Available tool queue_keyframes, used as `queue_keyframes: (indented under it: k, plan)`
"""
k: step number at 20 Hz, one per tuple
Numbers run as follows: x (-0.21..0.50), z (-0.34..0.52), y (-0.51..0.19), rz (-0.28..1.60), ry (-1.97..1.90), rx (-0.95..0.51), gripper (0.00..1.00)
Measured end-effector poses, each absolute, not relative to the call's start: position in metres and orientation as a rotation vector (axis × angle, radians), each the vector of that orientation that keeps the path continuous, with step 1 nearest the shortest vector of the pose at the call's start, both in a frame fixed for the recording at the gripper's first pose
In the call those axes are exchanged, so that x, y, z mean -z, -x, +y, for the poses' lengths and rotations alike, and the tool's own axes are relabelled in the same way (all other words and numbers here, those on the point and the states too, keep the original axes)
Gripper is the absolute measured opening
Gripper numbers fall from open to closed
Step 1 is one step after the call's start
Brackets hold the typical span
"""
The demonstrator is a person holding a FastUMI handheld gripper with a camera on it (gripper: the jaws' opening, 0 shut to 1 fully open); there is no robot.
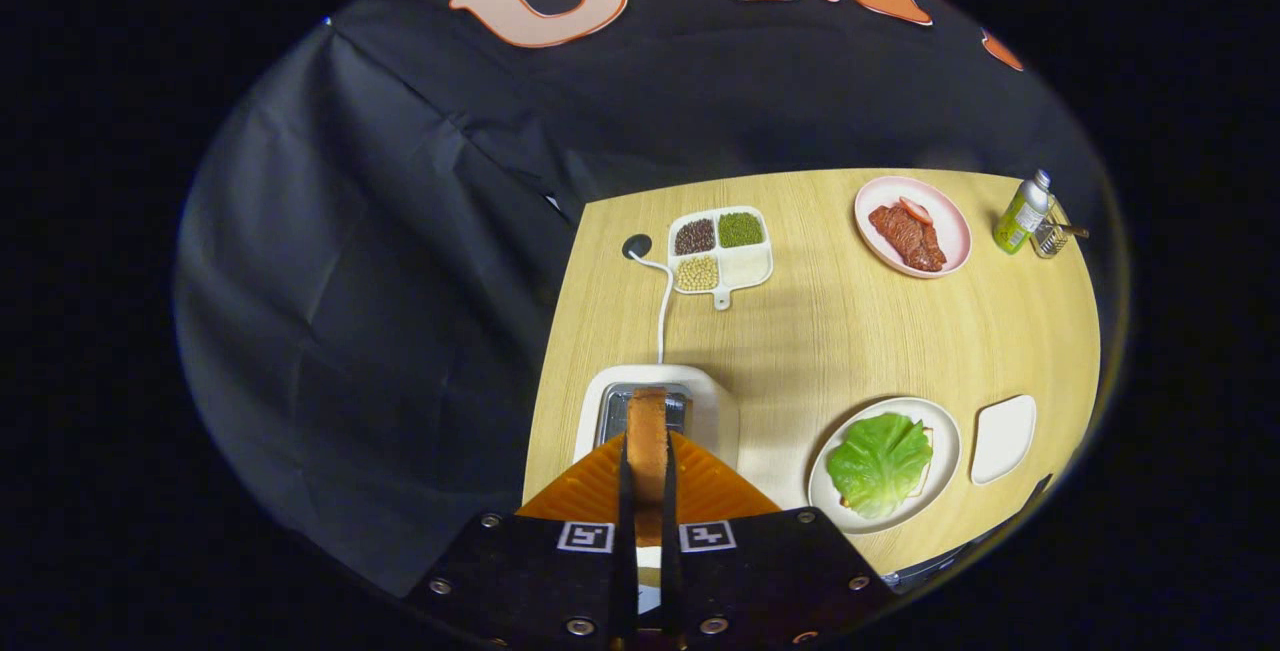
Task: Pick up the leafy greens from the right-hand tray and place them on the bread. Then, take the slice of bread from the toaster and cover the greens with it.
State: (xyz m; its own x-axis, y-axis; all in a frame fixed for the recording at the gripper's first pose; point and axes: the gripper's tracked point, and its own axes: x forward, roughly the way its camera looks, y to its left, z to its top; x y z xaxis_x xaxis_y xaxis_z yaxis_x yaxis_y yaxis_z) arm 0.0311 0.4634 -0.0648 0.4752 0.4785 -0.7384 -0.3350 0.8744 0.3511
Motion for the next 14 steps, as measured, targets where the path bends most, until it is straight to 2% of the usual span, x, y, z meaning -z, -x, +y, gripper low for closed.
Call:
queue_keyframes:
  k: [8, 14]
  plan:
    - [0.037, 0.392, -0.037, 0.875, -0.196, -0.504, 0.09]
    - [0.070, 0.333, -0.041, 0.892, -0.229, -0.476, 0.09]
